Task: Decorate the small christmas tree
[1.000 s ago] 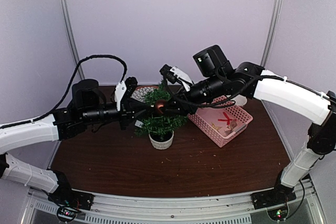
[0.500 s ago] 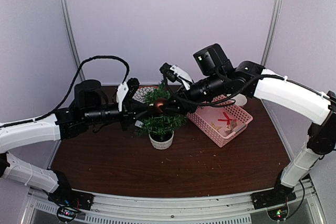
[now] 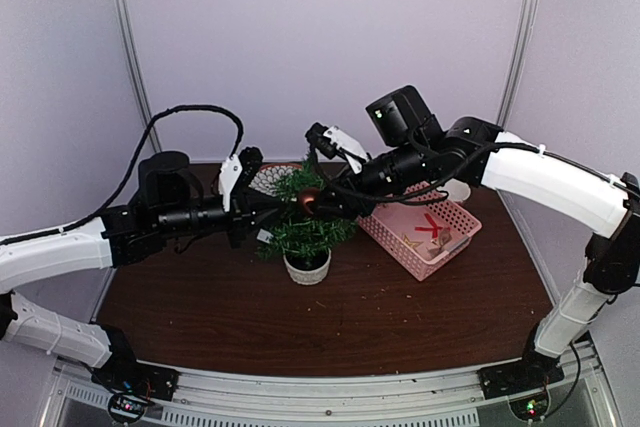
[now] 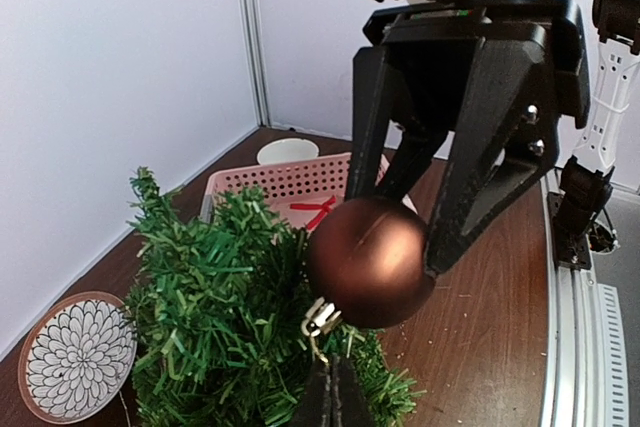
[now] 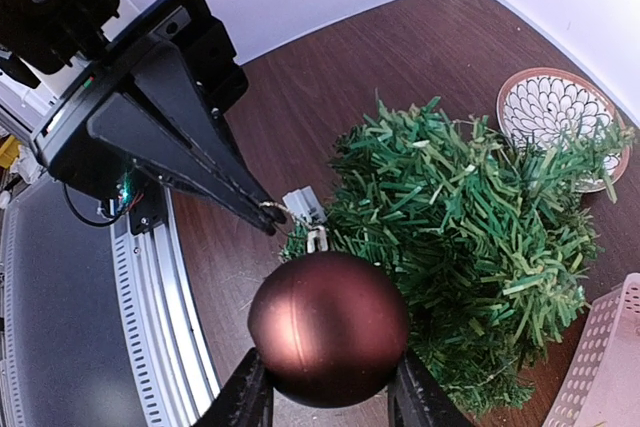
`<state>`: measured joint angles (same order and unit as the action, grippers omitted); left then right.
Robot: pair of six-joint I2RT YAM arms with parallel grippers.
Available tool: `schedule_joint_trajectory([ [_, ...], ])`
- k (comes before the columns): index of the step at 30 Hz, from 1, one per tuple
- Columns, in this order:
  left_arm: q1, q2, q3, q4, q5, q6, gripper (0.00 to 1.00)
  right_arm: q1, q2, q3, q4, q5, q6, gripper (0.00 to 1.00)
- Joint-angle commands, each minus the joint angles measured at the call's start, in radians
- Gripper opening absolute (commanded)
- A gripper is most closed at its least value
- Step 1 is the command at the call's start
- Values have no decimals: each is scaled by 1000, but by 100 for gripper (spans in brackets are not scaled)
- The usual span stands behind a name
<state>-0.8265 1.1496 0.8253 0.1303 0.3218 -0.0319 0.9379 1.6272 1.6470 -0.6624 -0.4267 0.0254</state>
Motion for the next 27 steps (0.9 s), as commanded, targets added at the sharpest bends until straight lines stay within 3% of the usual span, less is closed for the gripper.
schedule_joint_trajectory([
  [1, -5, -24, 5, -6, -54, 1, 0, 6, 6, 31, -16, 65, -8, 34],
  [27, -5, 35, 72, -94, -174, -3, 0, 9, 63, 112, -81, 92, -12, 34],
])
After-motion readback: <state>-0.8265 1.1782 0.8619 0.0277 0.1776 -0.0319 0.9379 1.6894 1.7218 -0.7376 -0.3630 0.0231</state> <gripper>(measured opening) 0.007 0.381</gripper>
